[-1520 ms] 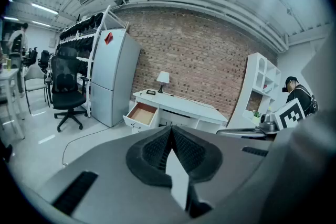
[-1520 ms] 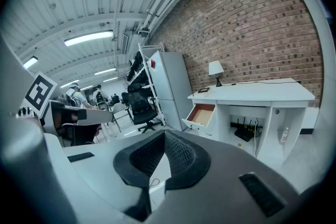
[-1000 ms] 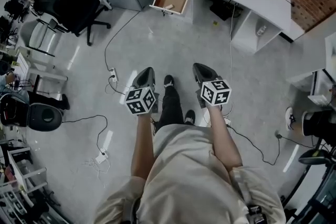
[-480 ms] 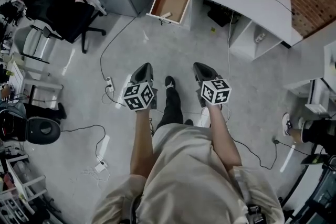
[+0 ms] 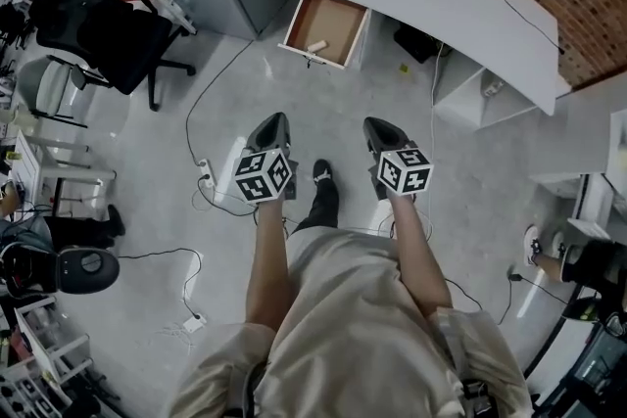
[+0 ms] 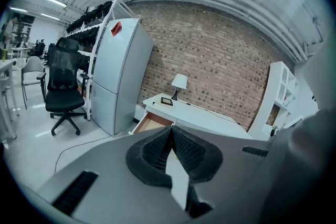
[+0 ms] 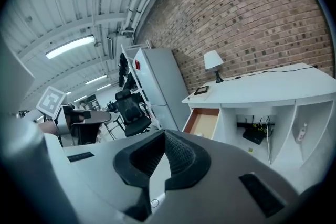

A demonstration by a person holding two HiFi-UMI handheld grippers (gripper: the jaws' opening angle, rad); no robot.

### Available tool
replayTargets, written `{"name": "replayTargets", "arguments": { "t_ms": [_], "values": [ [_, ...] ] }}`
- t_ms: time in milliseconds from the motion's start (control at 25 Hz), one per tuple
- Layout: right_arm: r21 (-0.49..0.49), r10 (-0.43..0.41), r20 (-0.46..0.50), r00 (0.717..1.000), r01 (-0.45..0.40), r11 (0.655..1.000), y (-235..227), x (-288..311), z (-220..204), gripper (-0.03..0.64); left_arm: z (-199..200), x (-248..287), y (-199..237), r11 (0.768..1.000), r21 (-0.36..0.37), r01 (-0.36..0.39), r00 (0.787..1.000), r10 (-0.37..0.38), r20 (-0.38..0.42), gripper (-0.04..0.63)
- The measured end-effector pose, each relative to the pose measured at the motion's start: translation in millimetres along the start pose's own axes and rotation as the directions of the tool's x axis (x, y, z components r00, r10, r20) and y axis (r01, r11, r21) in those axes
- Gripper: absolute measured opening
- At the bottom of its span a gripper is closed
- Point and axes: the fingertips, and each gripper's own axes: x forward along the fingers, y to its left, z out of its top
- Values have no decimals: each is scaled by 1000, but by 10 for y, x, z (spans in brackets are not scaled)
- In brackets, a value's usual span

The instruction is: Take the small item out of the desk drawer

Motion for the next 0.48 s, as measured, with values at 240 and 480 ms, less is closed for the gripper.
{"name": "replayTargets", "arguments": {
  "t_ms": [240,480],
  "values": [
    [12,1,7,1000,-2,1000,-150,553,325,25,309,610,353,1000,-11,1,1000,-1,-20,17],
    [-12,-46,-33,998,45,999,-222,1049,497,25,479,1135,587,981,188,44,994,-25,-102,17]
  ]
}}
